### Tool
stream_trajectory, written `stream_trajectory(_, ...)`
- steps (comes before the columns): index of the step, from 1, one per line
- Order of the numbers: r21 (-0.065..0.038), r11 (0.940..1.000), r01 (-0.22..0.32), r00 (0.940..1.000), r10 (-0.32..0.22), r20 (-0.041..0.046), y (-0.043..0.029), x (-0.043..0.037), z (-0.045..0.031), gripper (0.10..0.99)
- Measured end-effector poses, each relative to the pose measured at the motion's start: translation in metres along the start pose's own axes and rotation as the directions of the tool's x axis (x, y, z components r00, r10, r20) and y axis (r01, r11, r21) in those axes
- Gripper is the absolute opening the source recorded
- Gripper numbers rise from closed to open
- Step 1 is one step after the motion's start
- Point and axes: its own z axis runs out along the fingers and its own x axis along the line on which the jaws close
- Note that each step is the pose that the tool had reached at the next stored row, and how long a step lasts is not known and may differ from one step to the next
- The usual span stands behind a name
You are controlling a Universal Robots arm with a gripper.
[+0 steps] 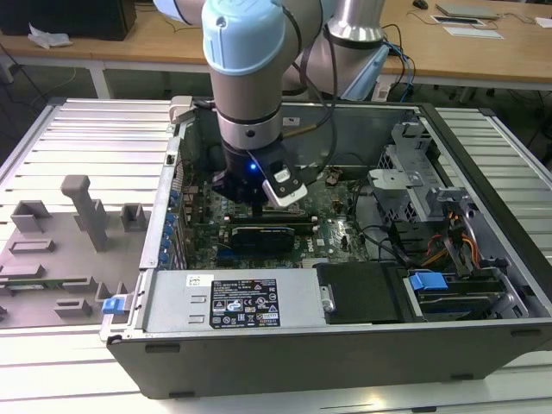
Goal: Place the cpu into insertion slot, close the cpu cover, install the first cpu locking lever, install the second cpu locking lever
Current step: 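Install the second cpu locking lever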
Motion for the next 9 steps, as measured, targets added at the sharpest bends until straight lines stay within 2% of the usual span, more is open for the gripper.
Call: stream_trajectory(9, -0.061, 0.9981, -0.005, 1.0, 0.005, 0.0011, -0.0026, 0.0055, 0.0084, 0.106)
